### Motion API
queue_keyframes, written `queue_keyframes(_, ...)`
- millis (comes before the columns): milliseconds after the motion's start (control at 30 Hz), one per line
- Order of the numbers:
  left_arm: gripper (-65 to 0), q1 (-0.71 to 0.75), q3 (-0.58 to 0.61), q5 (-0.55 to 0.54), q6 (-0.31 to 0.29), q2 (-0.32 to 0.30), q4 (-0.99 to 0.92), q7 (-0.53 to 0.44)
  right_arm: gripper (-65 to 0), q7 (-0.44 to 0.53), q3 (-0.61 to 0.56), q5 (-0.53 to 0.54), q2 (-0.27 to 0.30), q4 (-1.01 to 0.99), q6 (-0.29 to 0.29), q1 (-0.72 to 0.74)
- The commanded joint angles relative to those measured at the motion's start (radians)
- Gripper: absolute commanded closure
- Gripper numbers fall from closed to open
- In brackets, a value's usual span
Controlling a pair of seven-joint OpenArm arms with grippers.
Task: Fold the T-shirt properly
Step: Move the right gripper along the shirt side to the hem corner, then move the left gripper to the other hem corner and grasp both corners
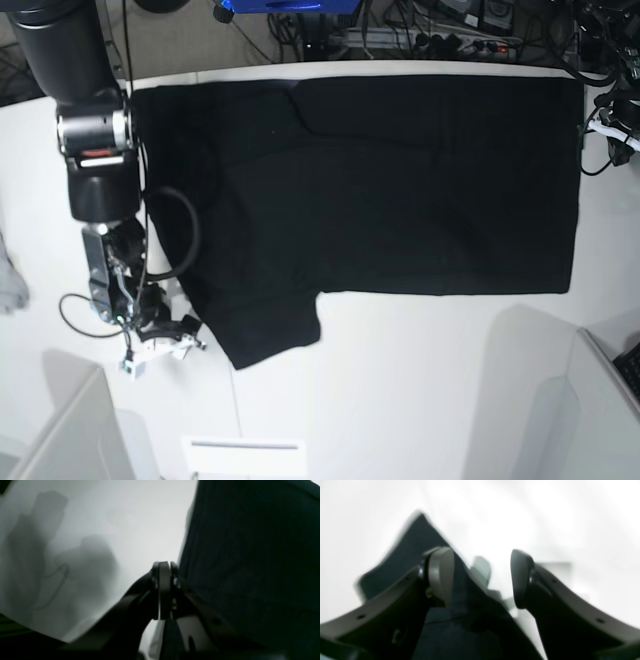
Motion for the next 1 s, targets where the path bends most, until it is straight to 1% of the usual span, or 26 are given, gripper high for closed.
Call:
queue_keyframes(0, 0.0, 0.002, -0.007, -0.012, -0.001, -0.015, 0.018, -0.019, -34.2, 0.032, -0.013, -0.001, 0.007, -0.037, 0.018, 0.059)
queue_keyframes(100, 0.0, 0.002, -0.007, -0.012, -0.001, -0.015, 0.017, -0.019, -34.2, 0.051, -0.049, -0.002, 0.006, -0.171, 0.137, 0.108)
queue_keyframes(133, 0.0, 0.002, -0.007, -0.012, -0.001, -0.015, 0.017, -0.019, -34.1, 0.053, -0.062, -0.002, 0.004, -0.197, 0.166, 0.117)
queue_keyframes(167, 0.0, 0.002, -0.007, -0.012, -0.001, -0.015, 0.017, -0.019, -33.9, 0.058, -0.072, -0.002, 0.002, -0.208, 0.173, 0.12)
queue_keyframes(267, 0.0, 0.002, -0.007, -0.012, -0.001, -0.015, 0.012, -0.019, -33.9, 0.076, -0.097, -0.002, 0.002, -0.214, 0.172, 0.117)
queue_keyframes(367, 0.0, 0.002, -0.007, -0.012, -0.001, -0.013, 0.012, -0.019, -33.9, 0.073, -0.112, -0.002, 0.001, -0.209, 0.173, 0.1)
queue_keyframes(567, 0.0, 0.002, -0.007, -0.012, -0.001, -0.013, 0.012, -0.019, -33.6, 0.074, -0.2, -0.002, -0.021, -0.208, 0.177, 0.085)
queue_keyframes(767, 0.0, 0.003, -0.007, -0.012, -0.001, -0.013, 0.011, -0.019, -33.0, 0.073, -0.206, -0.002, -0.024, -0.209, 0.177, 0.08)
queue_keyframes(800, 0.0, 0.003, -0.007, -0.012, -0.001, -0.013, 0.011, -0.019, -31.2, 0.073, -0.206, -0.002, -0.024, -0.209, 0.177, 0.077)
queue_keyframes(833, 0.0, 0.002, -0.005, -0.012, 0.0, -0.013, 0.011, -0.019, -27.8, 0.073, -0.206, -0.002, -0.024, -0.209, 0.177, 0.074)
queue_keyframes(867, 0.0, -0.001, -0.005, -0.012, 0.002, -0.013, 0.011, -0.019, -22.2, 0.074, -0.203, -0.002, -0.024, -0.209, 0.177, 0.071)
queue_keyframes(900, 0.0, -0.004, -0.004, -0.012, 0.002, -0.013, 0.011, -0.019, -15.3, 0.076, -0.201, -0.002, -0.022, -0.209, 0.177, 0.07)
queue_keyframes(967, 0.0, -0.009, -0.002, -0.01, 0.003, -0.015, 0.011, -0.017, 0.0, 0.076, -0.201, -0.002, -0.021, -0.209, 0.177, 0.07)
